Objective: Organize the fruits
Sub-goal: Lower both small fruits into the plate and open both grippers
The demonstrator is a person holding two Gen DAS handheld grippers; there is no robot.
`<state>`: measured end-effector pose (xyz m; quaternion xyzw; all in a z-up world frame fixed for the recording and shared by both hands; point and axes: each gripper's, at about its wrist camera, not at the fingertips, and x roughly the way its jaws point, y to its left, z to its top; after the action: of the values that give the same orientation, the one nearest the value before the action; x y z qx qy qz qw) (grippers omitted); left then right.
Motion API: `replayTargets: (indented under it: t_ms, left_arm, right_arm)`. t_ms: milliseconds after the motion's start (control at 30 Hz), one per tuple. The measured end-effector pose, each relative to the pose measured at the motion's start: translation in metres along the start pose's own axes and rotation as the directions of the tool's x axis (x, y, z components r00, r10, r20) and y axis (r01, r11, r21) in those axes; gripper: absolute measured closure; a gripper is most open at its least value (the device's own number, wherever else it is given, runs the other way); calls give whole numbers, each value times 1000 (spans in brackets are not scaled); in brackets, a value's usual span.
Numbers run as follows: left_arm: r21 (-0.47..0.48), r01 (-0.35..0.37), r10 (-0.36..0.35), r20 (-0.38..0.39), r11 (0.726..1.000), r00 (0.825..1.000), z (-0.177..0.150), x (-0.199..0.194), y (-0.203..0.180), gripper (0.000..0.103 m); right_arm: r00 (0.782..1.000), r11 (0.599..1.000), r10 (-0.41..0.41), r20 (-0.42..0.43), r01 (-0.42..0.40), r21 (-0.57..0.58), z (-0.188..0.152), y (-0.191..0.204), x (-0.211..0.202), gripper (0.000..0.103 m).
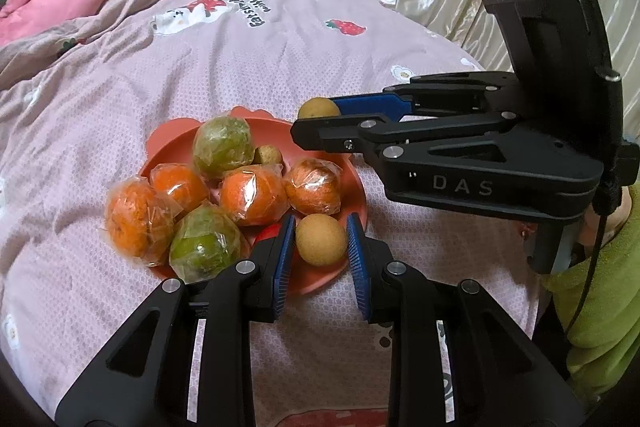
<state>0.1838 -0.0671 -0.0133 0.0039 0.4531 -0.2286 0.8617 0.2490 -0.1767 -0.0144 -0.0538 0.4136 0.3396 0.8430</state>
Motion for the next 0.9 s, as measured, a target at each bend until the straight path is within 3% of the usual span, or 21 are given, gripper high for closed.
replayTargets:
  t_ms: [900]
  left_arm:
    - [4,-3,3,8,1000,1000,1,-6,-1,84]
  right_arm:
    - [1000,1000,0,-10,0,12,2,0,2,73]
